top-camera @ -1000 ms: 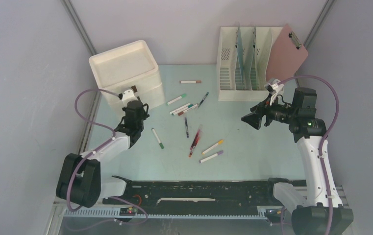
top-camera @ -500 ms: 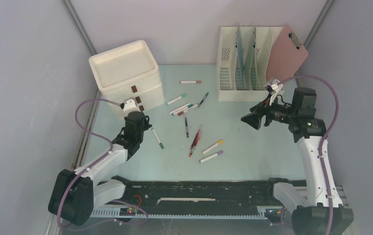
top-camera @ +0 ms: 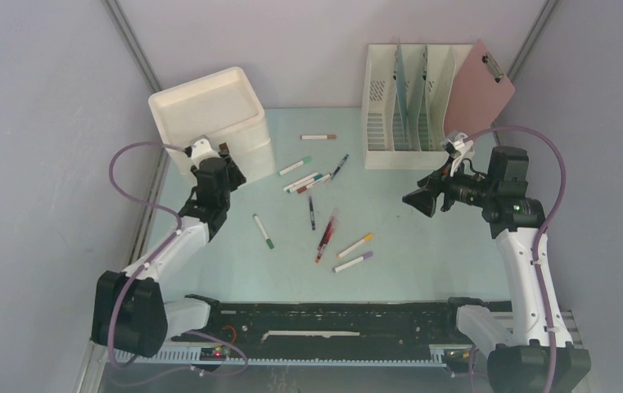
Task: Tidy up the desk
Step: Open the drawer in the storage box.
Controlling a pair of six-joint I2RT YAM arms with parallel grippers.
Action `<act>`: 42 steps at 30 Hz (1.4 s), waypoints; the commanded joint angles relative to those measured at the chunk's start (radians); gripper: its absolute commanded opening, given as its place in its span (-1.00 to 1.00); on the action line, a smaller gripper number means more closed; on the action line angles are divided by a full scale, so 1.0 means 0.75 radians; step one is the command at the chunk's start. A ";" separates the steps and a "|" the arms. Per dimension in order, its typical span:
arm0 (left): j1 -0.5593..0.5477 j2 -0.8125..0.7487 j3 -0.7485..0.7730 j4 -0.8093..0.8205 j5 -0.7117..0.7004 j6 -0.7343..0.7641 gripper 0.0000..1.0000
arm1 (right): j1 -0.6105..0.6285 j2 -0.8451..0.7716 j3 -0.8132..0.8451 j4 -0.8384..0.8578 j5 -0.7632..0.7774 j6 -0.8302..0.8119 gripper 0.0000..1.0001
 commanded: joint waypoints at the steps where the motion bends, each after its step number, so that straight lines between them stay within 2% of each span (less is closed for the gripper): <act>1: 0.040 0.117 0.105 0.026 0.031 0.045 0.21 | 0.011 -0.028 0.005 0.015 -0.008 -0.022 0.52; 6: 0.044 0.253 0.176 0.084 0.048 0.066 0.20 | 0.013 -0.026 0.005 0.015 -0.005 -0.024 0.52; 12: 0.043 0.350 0.225 0.098 -0.098 0.070 0.03 | 0.013 -0.025 0.006 0.013 -0.005 -0.024 0.52; 19: 0.044 0.411 0.254 0.149 -0.160 0.100 0.01 | 0.014 -0.022 0.005 0.014 -0.004 -0.025 0.52; 30: 0.044 0.444 0.270 0.188 -0.171 0.122 -0.41 | 0.015 -0.026 0.006 0.014 -0.005 -0.025 0.52; 33: 0.044 0.439 0.269 0.185 -0.164 0.128 -0.69 | 0.014 -0.029 0.005 0.013 -0.005 -0.025 0.52; 35: 0.043 0.422 0.263 0.183 -0.157 0.129 -0.94 | 0.015 -0.028 0.005 0.013 -0.005 -0.025 0.52; 36: 0.044 0.412 0.255 0.183 -0.153 0.129 -0.99 | 0.015 -0.029 0.004 0.015 -0.006 -0.026 0.52; 42: 0.044 0.319 0.184 0.187 -0.096 0.114 -1.00 | 0.016 -0.029 0.005 0.015 -0.003 -0.024 0.53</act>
